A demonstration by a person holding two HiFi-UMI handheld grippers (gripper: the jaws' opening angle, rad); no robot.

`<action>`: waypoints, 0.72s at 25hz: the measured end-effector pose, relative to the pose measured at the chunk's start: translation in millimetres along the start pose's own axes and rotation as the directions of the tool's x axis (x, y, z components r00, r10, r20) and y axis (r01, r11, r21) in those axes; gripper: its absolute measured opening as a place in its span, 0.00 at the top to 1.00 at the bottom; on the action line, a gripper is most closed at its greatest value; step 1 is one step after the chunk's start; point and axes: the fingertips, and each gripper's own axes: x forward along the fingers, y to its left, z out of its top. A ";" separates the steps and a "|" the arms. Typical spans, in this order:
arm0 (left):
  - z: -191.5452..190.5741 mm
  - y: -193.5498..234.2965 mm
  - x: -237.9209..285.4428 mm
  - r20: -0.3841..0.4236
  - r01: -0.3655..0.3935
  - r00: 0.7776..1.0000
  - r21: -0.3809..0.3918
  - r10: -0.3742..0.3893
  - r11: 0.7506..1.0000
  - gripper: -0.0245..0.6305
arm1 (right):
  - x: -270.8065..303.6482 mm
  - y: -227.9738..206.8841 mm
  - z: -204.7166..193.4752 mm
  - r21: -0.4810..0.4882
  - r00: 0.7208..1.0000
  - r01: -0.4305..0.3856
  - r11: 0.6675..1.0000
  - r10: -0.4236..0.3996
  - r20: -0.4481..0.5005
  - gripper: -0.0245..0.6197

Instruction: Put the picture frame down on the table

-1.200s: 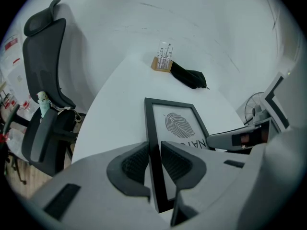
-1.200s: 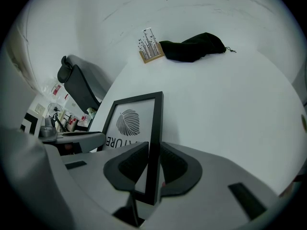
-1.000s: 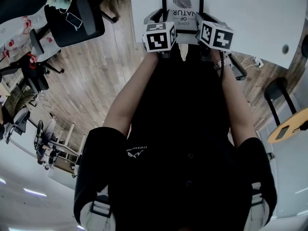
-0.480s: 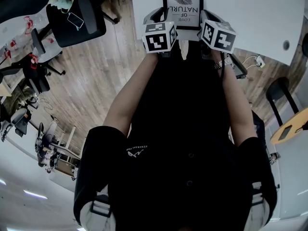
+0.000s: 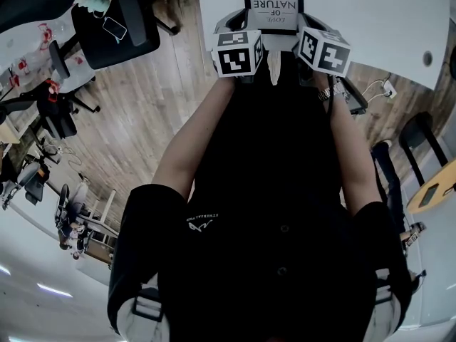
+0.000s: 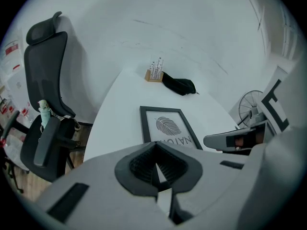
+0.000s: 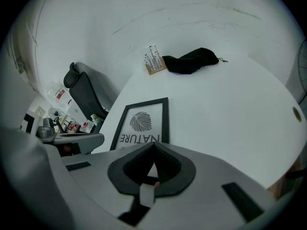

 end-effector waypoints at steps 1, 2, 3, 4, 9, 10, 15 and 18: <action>-0.3 -0.9 -2.0 0.003 0.003 1.000 0.005 -0.003 1.000 0.95 | -1.3 1.8 -1.5 -0.002 1.000 -0.003 1.000 0.003 0.001 0.96; -0.5 -2.3 -4.0 0.008 0.008 1.000 0.009 -0.008 1.000 0.95 | -2.8 3.5 -3.1 -0.004 1.000 -0.005 1.000 0.005 0.002 0.96; -0.6 -4.2 -6.3 0.013 0.017 1.000 0.012 -0.017 1.000 0.95 | -4.7 4.7 -4.8 -0.004 1.000 -0.005 1.000 0.005 0.005 0.96; -0.5 -6.5 -8.8 0.021 0.028 0.999 0.014 -0.029 0.999 0.95 | -6.9 5.9 -6.4 -0.004 1.000 -0.005 1.000 0.005 0.008 0.96; 6.8 -16.8 -21.7 0.070 0.059 0.996 0.055 -0.063 0.997 0.95 | -15.2 14.5 -4.7 -0.005 0.998 -0.026 1.000 0.026 0.058 0.96; 9.0 -19.2 -24.5 0.078 0.061 0.995 0.065 -0.066 0.996 0.95 | -19.0 17.3 -2.9 -0.006 0.997 -0.030 1.000 0.030 0.067 0.96; 23.6 -33.0 -40.2 0.122 0.085 0.988 0.088 -0.095 0.993 0.95 | -40.9 25.3 9.7 -0.012 0.992 -0.031 0.999 0.032 0.120 0.96; 34.4 -37.6 -49.5 0.151 0.094 0.982 0.106 -0.110 0.990 0.95 | -51.9 32.3 20.0 -0.017 0.986 -0.039 0.999 0.041 0.160 0.96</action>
